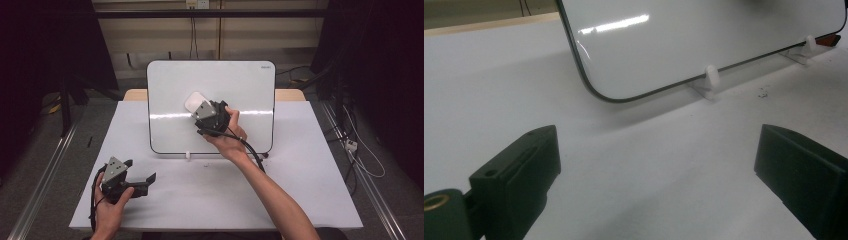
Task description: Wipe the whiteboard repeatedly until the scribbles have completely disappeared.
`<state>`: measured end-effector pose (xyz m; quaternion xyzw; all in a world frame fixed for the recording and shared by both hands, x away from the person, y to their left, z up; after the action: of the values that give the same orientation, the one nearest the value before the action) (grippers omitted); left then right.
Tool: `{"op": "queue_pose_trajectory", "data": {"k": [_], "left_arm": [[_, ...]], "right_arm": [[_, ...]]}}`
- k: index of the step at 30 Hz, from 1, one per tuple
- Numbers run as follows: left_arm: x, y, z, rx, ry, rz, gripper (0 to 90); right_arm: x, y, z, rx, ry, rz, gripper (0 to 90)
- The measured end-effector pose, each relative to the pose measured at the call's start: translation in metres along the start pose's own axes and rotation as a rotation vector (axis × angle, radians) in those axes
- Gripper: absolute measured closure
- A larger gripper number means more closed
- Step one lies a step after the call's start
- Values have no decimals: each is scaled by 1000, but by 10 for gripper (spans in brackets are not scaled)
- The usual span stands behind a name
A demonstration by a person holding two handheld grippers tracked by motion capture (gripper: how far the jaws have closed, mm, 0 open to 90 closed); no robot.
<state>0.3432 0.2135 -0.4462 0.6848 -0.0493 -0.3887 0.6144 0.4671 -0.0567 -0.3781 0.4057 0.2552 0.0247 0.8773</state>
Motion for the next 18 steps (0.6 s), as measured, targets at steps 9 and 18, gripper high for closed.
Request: {"op": "queue_pose_trajectory", "data": {"k": [9, 18], "left_arm": [[0, -1, -1, -2, 3, -3, 46], [-2, -1, -1, -5, 6, 1, 46]], "right_arm": [[-1, -2, 10, -5, -4, 5, 317], [-8, -11, 49, 64, -61, -6, 317]]}}
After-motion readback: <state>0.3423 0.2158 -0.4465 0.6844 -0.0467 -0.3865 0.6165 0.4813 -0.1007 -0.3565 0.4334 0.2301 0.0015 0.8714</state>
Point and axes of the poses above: each handheld gripper's, and its own axes: x roughly forward along the jaws, y roughly out of its top, z roughly to its right, the point moved 3 cm from there along x, roughly forward along the jaws, and after that the axes turned 1 degree about -y, right-handed, at the moved point
